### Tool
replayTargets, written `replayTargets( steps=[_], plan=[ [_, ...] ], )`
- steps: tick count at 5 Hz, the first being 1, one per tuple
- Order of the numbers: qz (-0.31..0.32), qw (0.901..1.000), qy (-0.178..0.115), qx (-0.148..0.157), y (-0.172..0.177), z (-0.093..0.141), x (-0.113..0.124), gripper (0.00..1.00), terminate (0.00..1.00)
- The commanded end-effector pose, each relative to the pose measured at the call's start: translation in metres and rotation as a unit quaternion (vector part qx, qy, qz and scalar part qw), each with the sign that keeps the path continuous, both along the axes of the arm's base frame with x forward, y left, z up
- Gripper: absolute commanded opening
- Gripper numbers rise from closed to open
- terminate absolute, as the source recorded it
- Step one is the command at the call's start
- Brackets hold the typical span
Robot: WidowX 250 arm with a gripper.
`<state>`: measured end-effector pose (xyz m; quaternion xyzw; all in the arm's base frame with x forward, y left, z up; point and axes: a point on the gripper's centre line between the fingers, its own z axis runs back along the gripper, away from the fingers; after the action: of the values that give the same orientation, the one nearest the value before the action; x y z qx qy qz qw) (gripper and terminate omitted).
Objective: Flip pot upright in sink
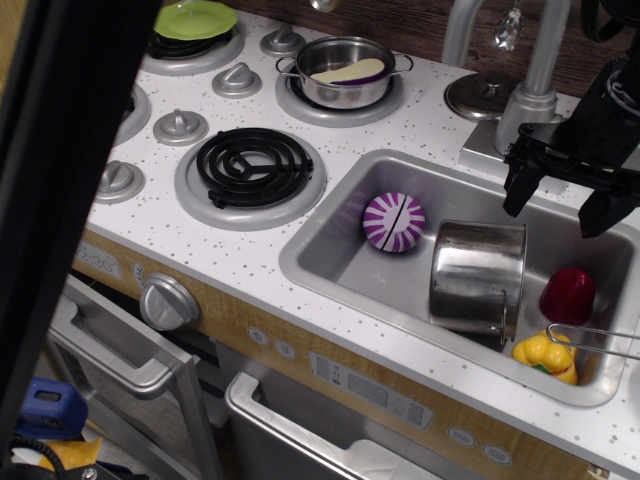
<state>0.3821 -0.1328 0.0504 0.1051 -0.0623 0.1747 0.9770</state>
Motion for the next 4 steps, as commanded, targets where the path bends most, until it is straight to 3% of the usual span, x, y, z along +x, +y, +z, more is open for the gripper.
replayTargets(
  steps=[1, 2, 4],
  plan=[
    [0.000, 1.0000, 0.000, 0.000, 0.000, 0.000, 0.000, 1.00, 0.00],
    [-0.020, 0.9975, 0.004, 0.068, -0.003, -0.003, 0.003, 1.00, 0.00],
    [-0.052, 0.9846, 0.017, 0.166, -0.009, -0.015, 0.006, 1.00, 0.00]
  ],
)
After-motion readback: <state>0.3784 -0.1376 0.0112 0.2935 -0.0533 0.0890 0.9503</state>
